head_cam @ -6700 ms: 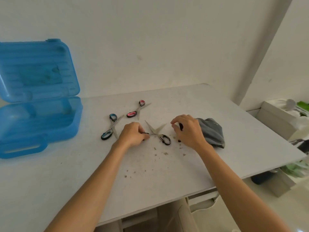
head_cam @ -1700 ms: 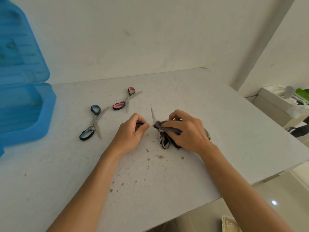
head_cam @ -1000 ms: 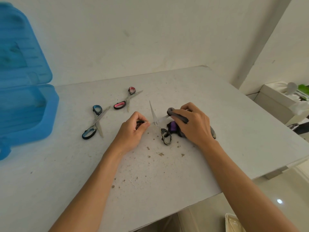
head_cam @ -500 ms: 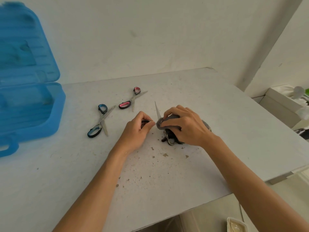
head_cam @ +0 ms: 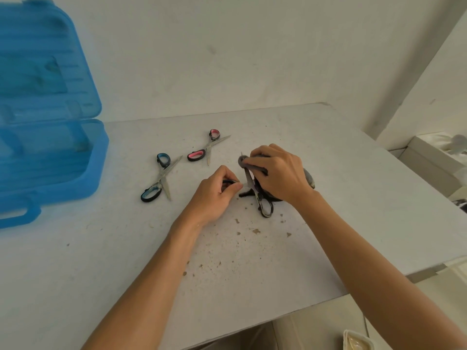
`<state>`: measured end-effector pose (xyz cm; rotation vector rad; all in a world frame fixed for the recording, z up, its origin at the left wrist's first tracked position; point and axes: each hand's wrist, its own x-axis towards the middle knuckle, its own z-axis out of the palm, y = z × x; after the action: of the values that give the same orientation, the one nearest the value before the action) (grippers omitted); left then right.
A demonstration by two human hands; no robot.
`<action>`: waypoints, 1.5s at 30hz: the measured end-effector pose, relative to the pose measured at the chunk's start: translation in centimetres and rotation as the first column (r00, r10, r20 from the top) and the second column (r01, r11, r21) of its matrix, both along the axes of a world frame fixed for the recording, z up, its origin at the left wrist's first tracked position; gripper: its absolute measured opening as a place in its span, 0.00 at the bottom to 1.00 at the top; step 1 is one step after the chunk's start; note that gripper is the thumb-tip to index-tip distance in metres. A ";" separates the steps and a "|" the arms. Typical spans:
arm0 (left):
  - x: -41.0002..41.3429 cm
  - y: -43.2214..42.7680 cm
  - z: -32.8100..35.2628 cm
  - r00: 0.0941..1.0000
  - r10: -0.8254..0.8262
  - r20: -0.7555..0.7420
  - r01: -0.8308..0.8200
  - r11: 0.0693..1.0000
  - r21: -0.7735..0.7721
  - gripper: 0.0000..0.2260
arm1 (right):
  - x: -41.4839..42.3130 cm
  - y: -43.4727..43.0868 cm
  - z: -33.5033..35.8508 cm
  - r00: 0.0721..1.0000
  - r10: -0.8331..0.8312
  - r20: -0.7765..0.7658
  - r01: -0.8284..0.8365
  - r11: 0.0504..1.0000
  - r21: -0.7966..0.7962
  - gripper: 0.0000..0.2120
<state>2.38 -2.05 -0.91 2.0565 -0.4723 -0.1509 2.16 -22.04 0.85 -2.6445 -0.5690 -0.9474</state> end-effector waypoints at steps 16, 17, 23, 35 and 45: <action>0.4 -0.2 -0.5 0.998 0.059 0.004 -0.058 0.995 -0.078 0.06 | -3.9 -4.6 2.0 0.994 -0.097 -0.055 0.102 0.990 0.099 0.09; 0.4 -0.2 -0.6 0.998 0.064 0.005 -0.063 0.994 -0.083 0.05 | -4.5 -4.5 1.7 0.995 -0.075 -0.068 0.081 0.992 0.091 0.09; 0.4 -0.1 -0.8 0.996 0.080 0.043 -0.077 0.995 -0.062 0.05 | -5.2 -2.2 -1.0 0.982 0.076 -0.173 -0.083 0.996 -0.033 0.11; 0.5 -0.2 -0.9 0.994 0.074 0.083 -0.074 0.997 -0.003 0.07 | -4.4 -2.1 -1.0 0.965 0.155 -0.213 -0.176 0.981 -0.082 0.09; 0.5 -0.1 -0.7 0.994 0.044 0.100 -0.046 0.999 0.010 0.07 | -4.7 -2.5 0.3 0.923 0.208 -0.323 -0.269 0.950 -0.157 0.09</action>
<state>2.89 -2.17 -1.66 2.0922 -0.4867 -0.0243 -2.57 -24.53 1.13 -2.7326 -0.9246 -0.4201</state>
